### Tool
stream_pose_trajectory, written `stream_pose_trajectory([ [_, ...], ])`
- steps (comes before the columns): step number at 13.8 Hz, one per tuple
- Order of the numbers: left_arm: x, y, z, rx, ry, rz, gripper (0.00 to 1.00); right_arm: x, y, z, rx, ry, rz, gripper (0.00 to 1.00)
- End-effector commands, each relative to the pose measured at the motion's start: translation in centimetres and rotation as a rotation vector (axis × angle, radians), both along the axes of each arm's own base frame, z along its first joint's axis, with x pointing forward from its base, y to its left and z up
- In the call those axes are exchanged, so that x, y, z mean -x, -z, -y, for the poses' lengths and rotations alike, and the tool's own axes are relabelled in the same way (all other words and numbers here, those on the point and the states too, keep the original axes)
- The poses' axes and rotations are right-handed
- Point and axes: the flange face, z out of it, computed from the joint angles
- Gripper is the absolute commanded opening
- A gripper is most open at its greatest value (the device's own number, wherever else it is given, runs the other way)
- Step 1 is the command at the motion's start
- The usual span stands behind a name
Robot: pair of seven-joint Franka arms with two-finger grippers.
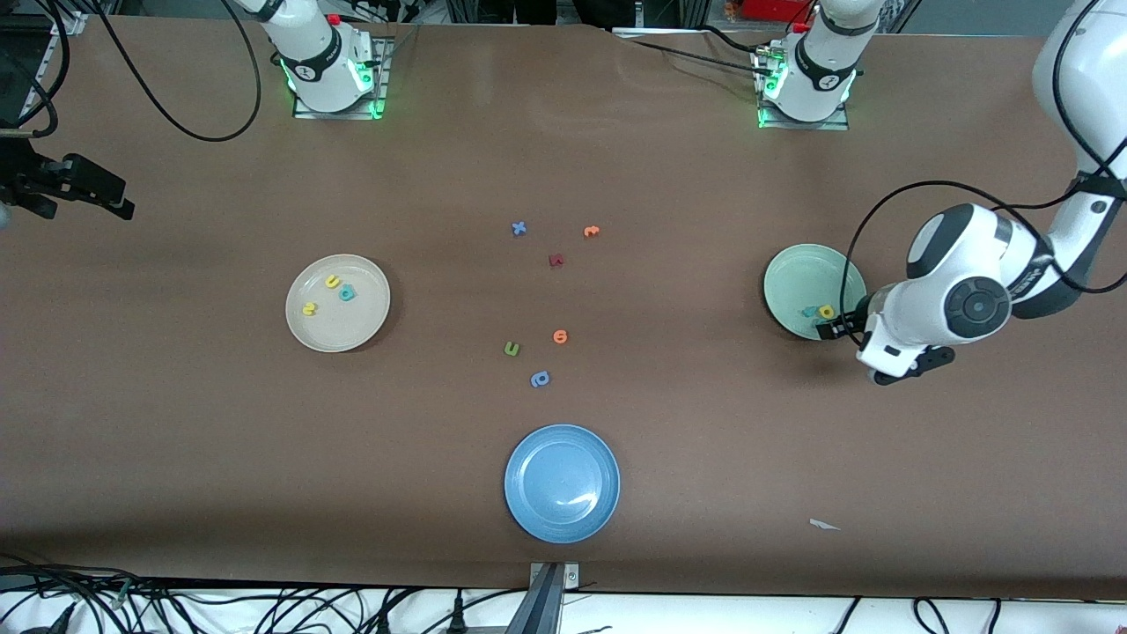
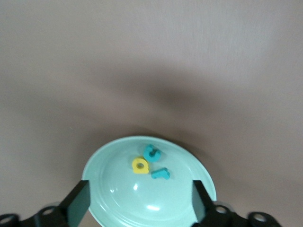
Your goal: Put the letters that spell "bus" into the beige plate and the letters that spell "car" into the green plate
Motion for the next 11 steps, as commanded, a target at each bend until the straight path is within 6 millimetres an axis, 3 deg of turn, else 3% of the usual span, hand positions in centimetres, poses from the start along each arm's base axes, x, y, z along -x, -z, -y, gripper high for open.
stream_pose_trajectory([
  [1, -1.4, -5.1, -1.8, -0.076, -0.021, 0.098, 1.00, 0.4, -0.6, 0.1, -0.016, 0.007, 0.001, 1.00],
  [3, -2.3, -8.8, -4.7, -0.110, -0.077, 0.165, 1.00, 0.4, -0.6, 0.1, -0.016, 0.007, 0.001, 1.00],
  [8, -4.2, -14.8, -10.7, -0.128, -0.194, 0.281, 1.00, 0.4, -0.6, 0.1, -0.016, 0.007, 0.001, 1.00],
  [11, -4.6, -16.1, -11.7, -0.126, -0.202, 0.307, 1.00, 0.4, -0.6, 0.1, -0.016, 0.007, 0.001, 1.00],
])
